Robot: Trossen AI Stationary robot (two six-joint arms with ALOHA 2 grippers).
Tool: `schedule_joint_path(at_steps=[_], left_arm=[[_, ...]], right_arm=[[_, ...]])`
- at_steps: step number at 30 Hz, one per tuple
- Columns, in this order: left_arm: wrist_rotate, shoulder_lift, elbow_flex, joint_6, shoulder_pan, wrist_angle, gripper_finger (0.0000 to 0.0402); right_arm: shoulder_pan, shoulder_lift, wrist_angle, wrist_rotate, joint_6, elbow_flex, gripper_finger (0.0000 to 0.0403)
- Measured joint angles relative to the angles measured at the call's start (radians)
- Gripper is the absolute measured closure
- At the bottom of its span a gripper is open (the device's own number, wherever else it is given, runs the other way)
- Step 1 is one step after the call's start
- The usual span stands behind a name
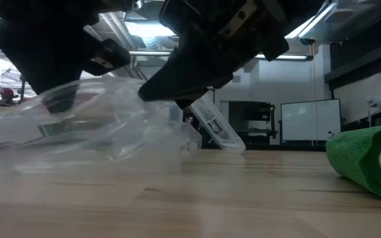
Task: Roll bandage
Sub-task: Prepare the transparent zip bag
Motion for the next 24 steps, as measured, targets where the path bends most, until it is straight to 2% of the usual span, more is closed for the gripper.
schedule_joint_path(at_steps=[14, 24], left_arm=[[0.071, -0.004, 0.034, 0.050, -0.005, 0.060, 0.0401], [0.056, -0.004, 0.034, 0.026, -0.006, 0.052, 0.0401]], right_arm=[[0.000, 0.000, -0.035, 0.093, 0.023, 0.012, 0.0399], [0.000, 0.001, -0.048, 0.030, 0.026, 0.105, 0.0399]])
